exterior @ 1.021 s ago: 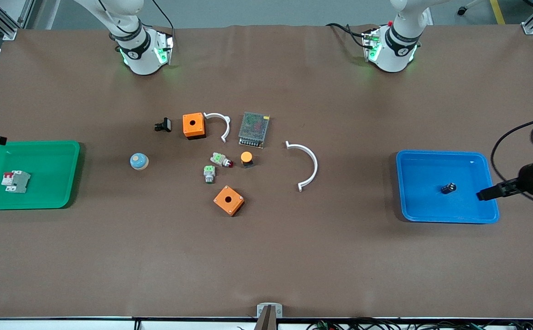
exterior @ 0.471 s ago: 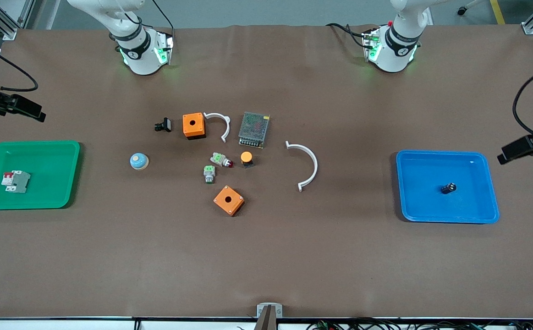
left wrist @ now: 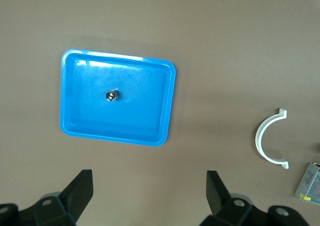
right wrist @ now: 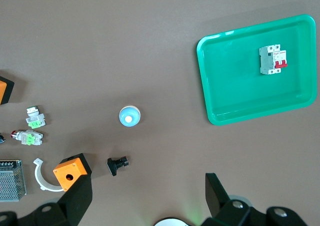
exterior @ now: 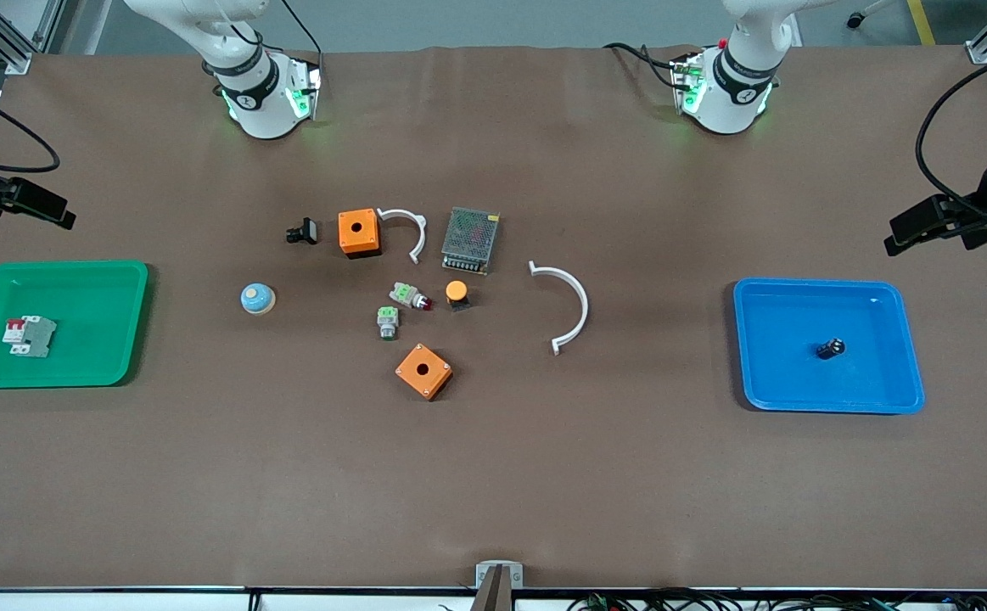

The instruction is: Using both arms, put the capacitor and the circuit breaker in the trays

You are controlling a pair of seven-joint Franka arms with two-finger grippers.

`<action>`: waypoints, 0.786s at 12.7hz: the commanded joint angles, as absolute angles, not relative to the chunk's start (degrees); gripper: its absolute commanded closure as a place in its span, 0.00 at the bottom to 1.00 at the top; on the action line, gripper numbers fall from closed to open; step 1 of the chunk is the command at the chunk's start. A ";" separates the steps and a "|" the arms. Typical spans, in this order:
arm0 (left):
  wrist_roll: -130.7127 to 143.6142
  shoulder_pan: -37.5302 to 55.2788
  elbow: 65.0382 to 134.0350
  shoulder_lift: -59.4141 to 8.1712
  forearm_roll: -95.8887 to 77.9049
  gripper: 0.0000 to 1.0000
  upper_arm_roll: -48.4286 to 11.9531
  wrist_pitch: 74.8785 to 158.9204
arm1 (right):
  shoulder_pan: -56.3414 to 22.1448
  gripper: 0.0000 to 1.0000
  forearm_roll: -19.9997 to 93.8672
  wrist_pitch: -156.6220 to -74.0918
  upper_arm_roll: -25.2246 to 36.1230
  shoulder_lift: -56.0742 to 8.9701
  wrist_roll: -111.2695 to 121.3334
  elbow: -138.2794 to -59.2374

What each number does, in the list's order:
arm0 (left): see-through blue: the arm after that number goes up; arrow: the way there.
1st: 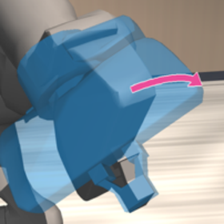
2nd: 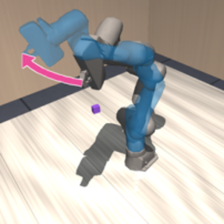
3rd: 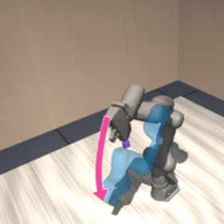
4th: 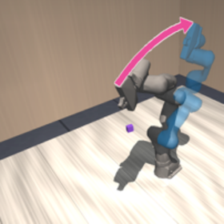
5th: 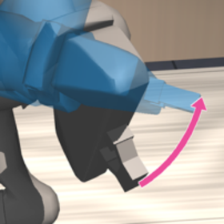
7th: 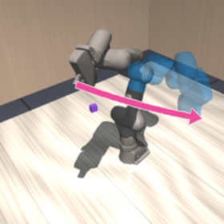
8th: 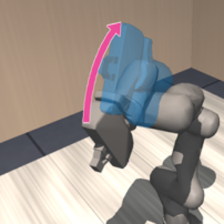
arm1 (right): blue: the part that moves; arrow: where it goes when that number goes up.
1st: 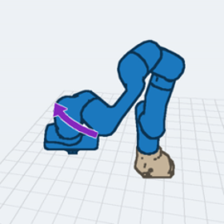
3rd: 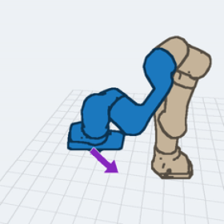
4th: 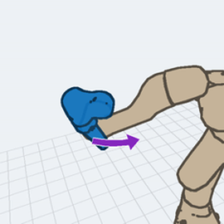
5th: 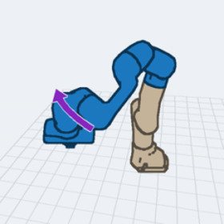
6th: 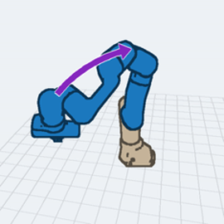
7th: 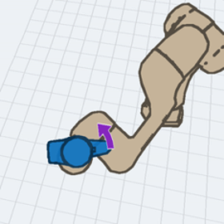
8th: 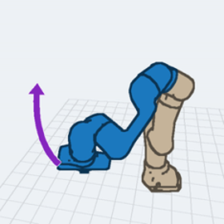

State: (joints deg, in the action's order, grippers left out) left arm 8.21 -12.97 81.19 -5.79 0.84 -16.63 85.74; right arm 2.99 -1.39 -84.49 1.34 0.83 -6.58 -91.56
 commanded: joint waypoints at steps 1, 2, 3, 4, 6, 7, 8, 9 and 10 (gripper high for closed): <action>8.00 -6.45 86.21 -0.89 -0.17 0.00 -9.52 85.78 | 3.43 0.00 -0.18 -84.46 1.23 1.14 -6.59 -91.93; 7.91 -3.89 87.18 0.08 -0.26 0.00 -6.97 85.78 | 3.43 0.00 -0.18 -84.46 1.23 1.14 -6.59 -91.93; 8.08 -2.04 89.01 1.48 -0.44 0.00 -4.94 85.87 | 3.43 0.00 -0.18 -84.55 1.23 1.14 -6.59 -91.93; 8.09 -2.28 90.08 1.93 -2.27 0.00 -4.84 86.13 | 3.43 0.00 -0.18 -84.64 1.23 1.14 -6.59 -92.02; 8.26 -2.20 90.17 2.20 -2.81 0.00 -4.83 86.05 | 3.43 0.00 -0.18 -84.55 1.23 1.14 -6.59 -92.02; 8.26 -2.20 90.18 2.81 -2.73 0.00 -4.92 85.96 | 3.43 0.00 -0.18 -84.55 1.23 1.14 -6.59 -92.02; 8.17 -2.20 90.26 3.07 -2.64 0.00 -4.92 85.87 | 3.43 0.00 -0.18 -84.55 1.23 1.14 -6.59 -92.11; 8.26 -2.20 90.52 3.60 -2.55 0.00 -5.10 85.87 | 3.43 0.00 -0.18 -84.64 1.23 1.14 -6.59 -92.11; 8.35 -2.20 91.40 4.04 -2.46 0.00 -5.18 86.04 | 3.43 0.00 -0.18 -84.64 1.23 1.06 -6.59 -92.11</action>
State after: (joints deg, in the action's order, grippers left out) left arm 8.21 -2.64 88.78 1.56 -1.84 -5.52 85.64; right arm 2.99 -1.37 -84.49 1.34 0.82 -6.58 -91.84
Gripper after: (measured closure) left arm 0.000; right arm 0.000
